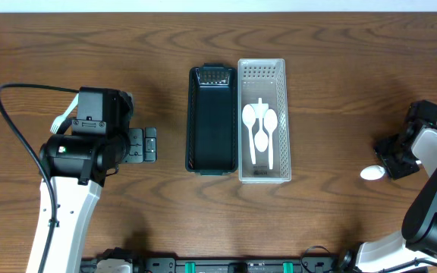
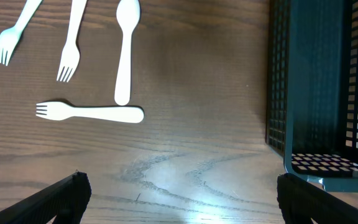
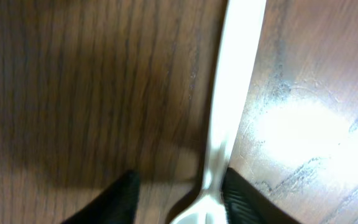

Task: Pack container
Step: 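Grasp the last white spoon at the right edge with right gripper, then place the spoon into the white basket and withdraw right arm, then grasp the white spoon among the forks with the left gripper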

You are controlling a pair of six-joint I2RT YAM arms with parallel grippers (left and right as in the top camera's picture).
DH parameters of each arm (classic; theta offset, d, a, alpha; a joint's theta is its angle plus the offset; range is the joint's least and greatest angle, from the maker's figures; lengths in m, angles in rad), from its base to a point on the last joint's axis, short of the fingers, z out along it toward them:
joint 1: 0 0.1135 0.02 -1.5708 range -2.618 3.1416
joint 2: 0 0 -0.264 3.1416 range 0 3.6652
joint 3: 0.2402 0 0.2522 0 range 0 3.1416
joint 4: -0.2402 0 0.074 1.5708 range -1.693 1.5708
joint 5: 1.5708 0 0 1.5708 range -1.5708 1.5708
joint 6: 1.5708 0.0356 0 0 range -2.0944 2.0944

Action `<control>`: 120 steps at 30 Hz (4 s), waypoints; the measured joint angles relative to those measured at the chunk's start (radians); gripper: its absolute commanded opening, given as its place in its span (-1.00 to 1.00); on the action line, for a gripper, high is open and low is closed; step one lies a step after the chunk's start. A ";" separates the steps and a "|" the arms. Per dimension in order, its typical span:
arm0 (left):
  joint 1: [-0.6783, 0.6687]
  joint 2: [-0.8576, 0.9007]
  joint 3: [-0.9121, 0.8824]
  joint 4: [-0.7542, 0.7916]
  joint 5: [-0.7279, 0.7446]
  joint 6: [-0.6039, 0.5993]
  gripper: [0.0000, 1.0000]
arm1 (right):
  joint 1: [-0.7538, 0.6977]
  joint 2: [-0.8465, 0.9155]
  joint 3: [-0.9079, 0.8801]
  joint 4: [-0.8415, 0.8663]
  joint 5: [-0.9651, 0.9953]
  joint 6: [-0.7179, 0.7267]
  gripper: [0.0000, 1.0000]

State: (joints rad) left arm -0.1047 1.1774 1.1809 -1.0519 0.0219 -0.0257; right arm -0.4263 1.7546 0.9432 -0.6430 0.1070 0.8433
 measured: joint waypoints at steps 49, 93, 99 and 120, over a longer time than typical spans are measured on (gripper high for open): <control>0.000 0.000 0.000 0.000 0.000 0.000 0.96 | 0.894 0.089 0.614 -0.336 -0.127 -0.162 -0.95; 0.171 0.560 0.491 -0.014 -0.004 0.113 0.96 | 0.373 0.073 1.143 -0.752 -0.063 -0.564 0.79; 0.171 0.723 0.490 0.080 -0.003 0.135 0.96 | 0.333 0.073 1.143 -0.764 -0.062 -0.571 0.79; 0.196 1.046 0.490 0.145 0.000 0.158 0.96 | 0.330 0.073 1.143 -0.774 -0.063 -0.601 0.83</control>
State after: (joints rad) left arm 0.0910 2.2234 1.6707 -0.9073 0.0219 0.1322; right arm -0.0959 1.8278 2.0857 -1.4170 0.0444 0.2420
